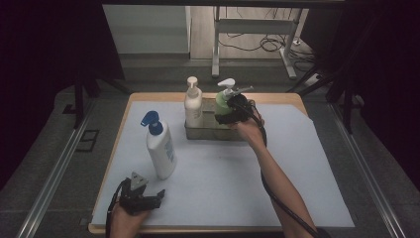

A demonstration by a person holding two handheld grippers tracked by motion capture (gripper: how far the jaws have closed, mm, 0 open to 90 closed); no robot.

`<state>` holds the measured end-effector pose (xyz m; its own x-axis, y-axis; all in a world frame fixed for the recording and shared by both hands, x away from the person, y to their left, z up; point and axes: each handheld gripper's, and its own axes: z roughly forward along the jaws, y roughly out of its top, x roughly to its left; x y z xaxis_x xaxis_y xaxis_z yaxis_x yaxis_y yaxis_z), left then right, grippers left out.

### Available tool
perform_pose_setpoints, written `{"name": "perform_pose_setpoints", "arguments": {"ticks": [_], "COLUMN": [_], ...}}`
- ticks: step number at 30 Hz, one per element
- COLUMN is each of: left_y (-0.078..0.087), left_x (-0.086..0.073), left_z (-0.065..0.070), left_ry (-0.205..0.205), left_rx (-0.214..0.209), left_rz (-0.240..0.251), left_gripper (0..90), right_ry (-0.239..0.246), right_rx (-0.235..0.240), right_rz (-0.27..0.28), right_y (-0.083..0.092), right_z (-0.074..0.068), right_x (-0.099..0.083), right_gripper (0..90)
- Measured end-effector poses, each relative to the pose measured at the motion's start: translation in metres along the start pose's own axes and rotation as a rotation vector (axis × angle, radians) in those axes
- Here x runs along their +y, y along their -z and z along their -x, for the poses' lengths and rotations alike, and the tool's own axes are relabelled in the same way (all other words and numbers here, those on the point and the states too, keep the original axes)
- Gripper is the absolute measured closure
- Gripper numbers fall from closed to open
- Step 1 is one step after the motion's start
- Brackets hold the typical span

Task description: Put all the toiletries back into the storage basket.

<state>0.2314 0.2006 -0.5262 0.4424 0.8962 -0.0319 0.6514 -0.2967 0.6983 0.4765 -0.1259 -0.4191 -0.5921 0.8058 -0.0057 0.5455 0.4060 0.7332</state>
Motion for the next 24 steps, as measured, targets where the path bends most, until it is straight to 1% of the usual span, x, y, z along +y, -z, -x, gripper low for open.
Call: {"name": "perform_pose_setpoints", "arguments": {"ticks": [4, 7, 10, 11, 13, 15, 17, 21, 24], "left_y": [0.0, 0.0, 0.0, 0.0, 0.0, 0.0, 0.0, 0.0, 0.0], "left_x": [0.0, 0.0, 0.0, 0.0, 0.0, 0.0, 0.0, 0.0, 0.0], "left_z": [0.0, 0.0, 0.0, 0.0, 0.0, 0.0, 0.0, 0.0, 0.0], "left_ry": [0.0, 0.0, 0.0, 0.0, 0.0, 0.0, 0.0, 0.0, 0.0], "left_rx": [0.0, 0.0, 0.0, 0.0, 0.0, 0.0, 0.0, 0.0, 0.0], "left_rz": [0.0, 0.0, 0.0, 0.0, 0.0, 0.001, 0.001, 0.001, 0.001], "left_gripper": [12.1, 12.1, 12.1, 12.1, 12.1, 12.1, 12.1, 12.1, 12.1], "right_ry": [-0.005, 0.011, 0.006, 0.013, 0.012, 0.011, 0.008, 0.023, 0.03], "right_rx": [0.002, 0.013, 0.011, 0.007, 0.006, 0.014, 0.011, 0.0, 0.006], "right_rz": [0.004, 0.009, 0.016, 0.022, 0.033, 0.046, 0.049, 0.047, 0.051], "right_y": [-0.001, -0.002, -0.004, -0.005, -0.005, -0.005, -0.005, -0.002, 0.001], "right_z": [0.001, 0.001, 0.001, 0.001, 0.001, 0.002, 0.002, 0.001, 0.002], "right_x": [-0.001, -0.001, -0.001, -0.002, -0.003, -0.005, -0.006, -0.008, -0.013], "right_gripper": [12.2, 11.9, 11.6, 11.6, 11.4, 11.3, 11.1, 11.0, 11.4]}}
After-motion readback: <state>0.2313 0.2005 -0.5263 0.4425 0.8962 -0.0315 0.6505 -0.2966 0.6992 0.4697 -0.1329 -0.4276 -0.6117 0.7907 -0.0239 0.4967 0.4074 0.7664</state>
